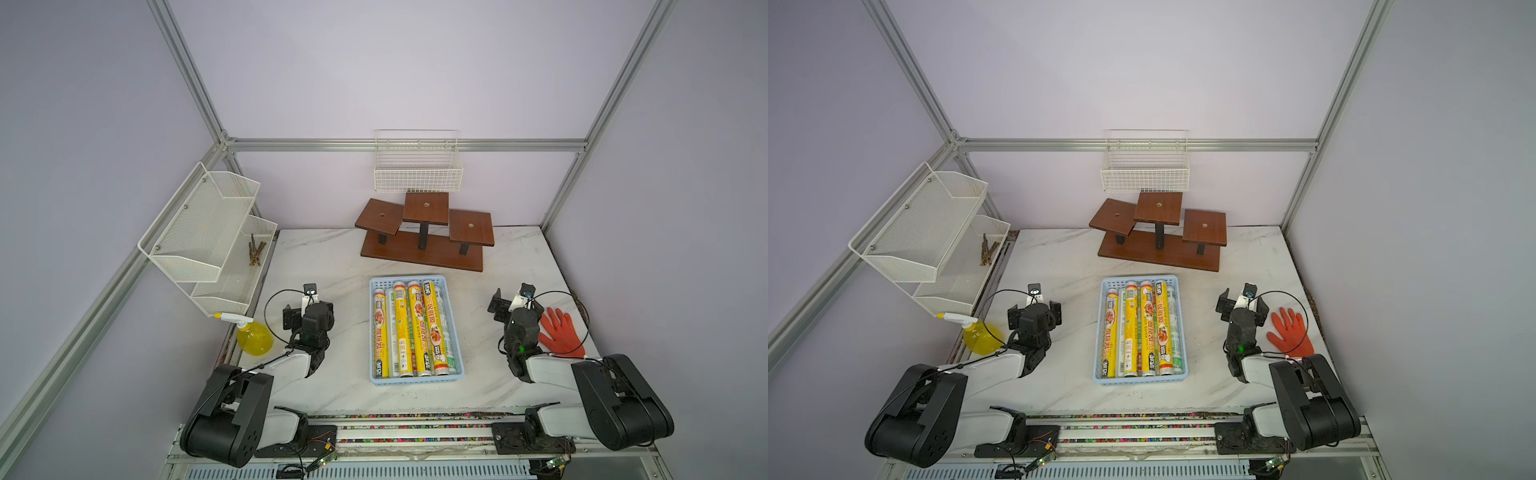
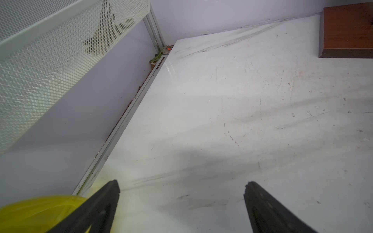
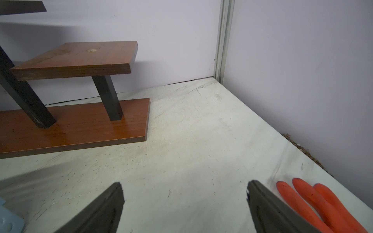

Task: Put the plastic wrap into the basket
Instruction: Reset both arms

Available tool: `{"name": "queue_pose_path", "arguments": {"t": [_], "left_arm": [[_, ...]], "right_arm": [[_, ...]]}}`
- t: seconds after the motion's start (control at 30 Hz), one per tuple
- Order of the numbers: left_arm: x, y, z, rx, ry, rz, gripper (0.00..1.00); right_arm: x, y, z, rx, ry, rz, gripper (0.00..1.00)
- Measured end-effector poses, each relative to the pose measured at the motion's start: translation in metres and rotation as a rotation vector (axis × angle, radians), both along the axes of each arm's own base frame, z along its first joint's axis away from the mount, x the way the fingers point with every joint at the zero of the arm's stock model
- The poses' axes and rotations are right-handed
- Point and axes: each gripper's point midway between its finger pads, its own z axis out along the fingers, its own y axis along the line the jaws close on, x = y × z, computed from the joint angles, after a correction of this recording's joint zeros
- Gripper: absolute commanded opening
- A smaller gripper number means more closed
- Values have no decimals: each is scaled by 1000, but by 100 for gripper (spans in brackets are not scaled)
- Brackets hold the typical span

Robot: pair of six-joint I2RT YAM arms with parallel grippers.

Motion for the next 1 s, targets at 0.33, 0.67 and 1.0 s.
{"name": "queue_pose_path", "arguments": {"t": [0.33,0.67,1.0], "left_arm": [[28,4,0,-22,-118,-60,100],[23,18,-10,-83,-169,-73,100],[40,28,-4,-142,-169,-55,100]], "right_arm": [[-2,7,-23,-46,-26,39,99],[12,9,-4,-42,-81,31,99],[24,1,-6,-25,-52,51,99]]}}
